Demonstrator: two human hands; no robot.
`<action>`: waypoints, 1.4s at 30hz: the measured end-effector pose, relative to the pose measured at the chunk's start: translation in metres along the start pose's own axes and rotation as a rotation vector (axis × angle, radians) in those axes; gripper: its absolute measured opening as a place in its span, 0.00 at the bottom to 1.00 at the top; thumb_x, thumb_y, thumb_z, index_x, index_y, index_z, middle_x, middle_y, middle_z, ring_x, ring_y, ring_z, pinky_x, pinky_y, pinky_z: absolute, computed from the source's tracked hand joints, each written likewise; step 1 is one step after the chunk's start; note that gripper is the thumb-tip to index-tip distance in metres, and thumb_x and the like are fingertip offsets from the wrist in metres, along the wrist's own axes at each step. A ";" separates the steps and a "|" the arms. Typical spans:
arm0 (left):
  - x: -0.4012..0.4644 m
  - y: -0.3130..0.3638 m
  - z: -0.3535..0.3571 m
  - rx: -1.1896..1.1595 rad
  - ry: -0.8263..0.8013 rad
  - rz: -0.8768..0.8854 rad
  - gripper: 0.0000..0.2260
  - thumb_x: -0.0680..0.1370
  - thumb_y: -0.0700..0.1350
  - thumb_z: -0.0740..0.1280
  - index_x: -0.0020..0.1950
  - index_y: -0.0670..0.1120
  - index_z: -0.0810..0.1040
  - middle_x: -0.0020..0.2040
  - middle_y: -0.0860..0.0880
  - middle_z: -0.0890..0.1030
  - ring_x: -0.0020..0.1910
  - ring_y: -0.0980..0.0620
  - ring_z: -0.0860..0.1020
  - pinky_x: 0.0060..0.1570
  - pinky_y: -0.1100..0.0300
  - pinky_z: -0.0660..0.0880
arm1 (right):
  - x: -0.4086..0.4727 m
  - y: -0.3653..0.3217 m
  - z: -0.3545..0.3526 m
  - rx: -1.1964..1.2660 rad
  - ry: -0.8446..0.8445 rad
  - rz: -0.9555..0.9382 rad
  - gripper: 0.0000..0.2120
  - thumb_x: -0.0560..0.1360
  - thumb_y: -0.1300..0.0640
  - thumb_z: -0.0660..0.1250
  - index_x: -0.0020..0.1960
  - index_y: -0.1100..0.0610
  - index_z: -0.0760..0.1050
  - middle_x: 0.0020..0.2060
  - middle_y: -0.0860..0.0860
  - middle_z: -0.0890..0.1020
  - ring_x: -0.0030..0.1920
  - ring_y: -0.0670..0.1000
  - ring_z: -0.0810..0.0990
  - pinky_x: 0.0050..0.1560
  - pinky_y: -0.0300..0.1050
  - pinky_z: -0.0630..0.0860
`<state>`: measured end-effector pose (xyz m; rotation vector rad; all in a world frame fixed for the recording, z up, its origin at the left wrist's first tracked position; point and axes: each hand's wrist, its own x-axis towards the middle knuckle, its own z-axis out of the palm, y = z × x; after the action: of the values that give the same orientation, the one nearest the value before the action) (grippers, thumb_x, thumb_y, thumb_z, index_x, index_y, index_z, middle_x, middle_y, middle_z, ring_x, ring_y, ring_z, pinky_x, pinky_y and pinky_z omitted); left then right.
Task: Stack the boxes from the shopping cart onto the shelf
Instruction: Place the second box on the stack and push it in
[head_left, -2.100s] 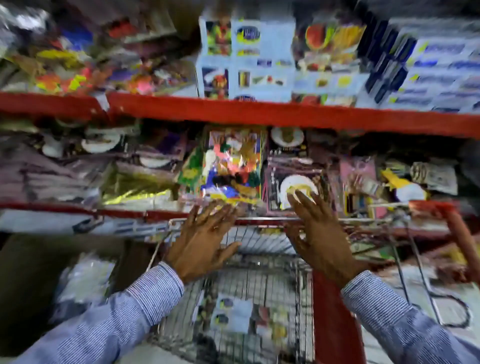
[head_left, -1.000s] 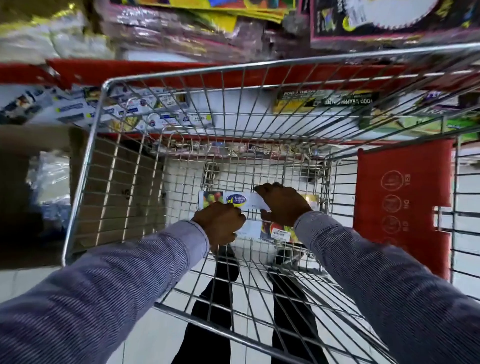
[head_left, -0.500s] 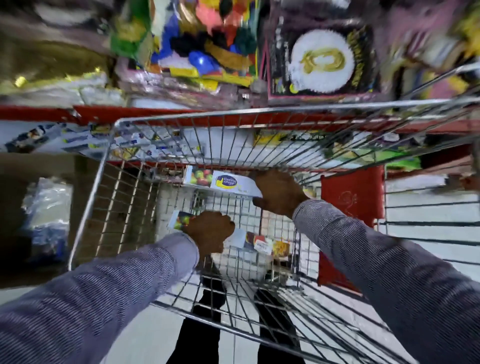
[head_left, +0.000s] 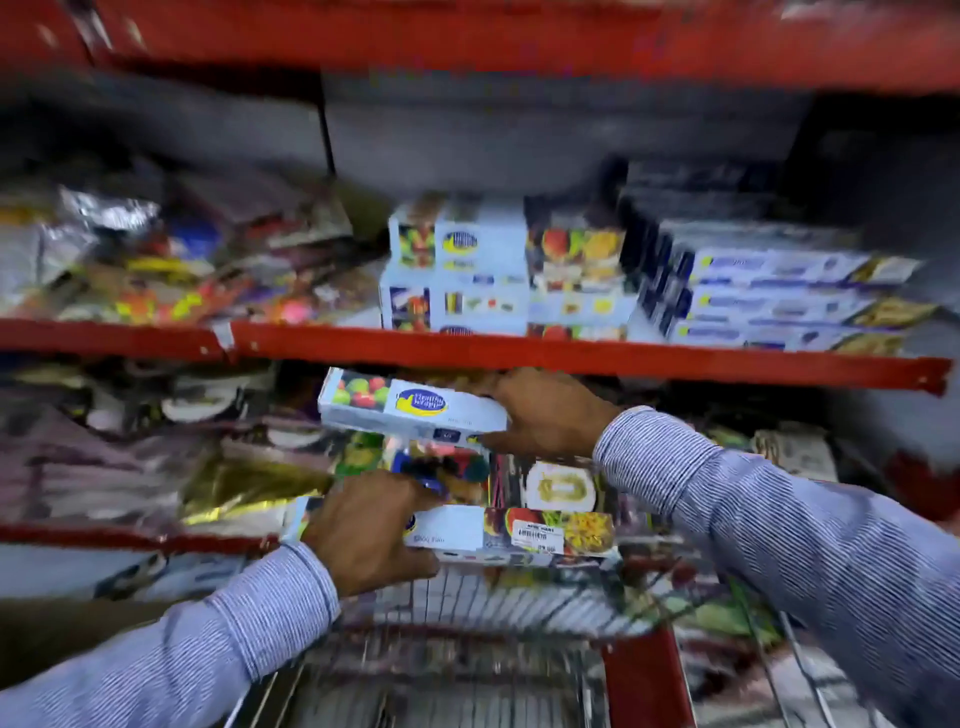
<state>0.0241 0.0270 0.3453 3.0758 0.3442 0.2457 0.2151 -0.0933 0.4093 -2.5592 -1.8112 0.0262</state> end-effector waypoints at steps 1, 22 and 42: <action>0.008 -0.001 -0.016 0.004 0.038 -0.001 0.27 0.54 0.68 0.66 0.50 0.61 0.82 0.35 0.55 0.85 0.34 0.51 0.83 0.27 0.63 0.73 | 0.004 0.003 -0.017 0.009 0.021 -0.001 0.25 0.74 0.43 0.67 0.68 0.51 0.71 0.57 0.56 0.82 0.57 0.59 0.80 0.50 0.49 0.74; 0.141 -0.027 -0.126 -0.054 0.210 0.070 0.30 0.58 0.67 0.71 0.60 0.62 0.81 0.51 0.55 0.86 0.49 0.50 0.81 0.42 0.60 0.72 | 0.126 0.081 -0.114 -0.042 0.099 0.193 0.20 0.81 0.56 0.63 0.71 0.61 0.68 0.67 0.63 0.73 0.69 0.63 0.72 0.67 0.52 0.69; 0.175 -0.032 -0.127 -0.094 0.194 0.070 0.28 0.59 0.65 0.71 0.58 0.61 0.82 0.49 0.56 0.87 0.48 0.52 0.81 0.47 0.56 0.78 | 0.132 0.103 -0.098 -0.129 0.193 0.143 0.19 0.79 0.57 0.66 0.69 0.60 0.73 0.65 0.60 0.74 0.65 0.61 0.75 0.63 0.53 0.77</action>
<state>0.1647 0.0997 0.4957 2.9810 0.2248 0.5482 0.3576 -0.0024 0.5044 -2.6634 -1.6094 -0.3356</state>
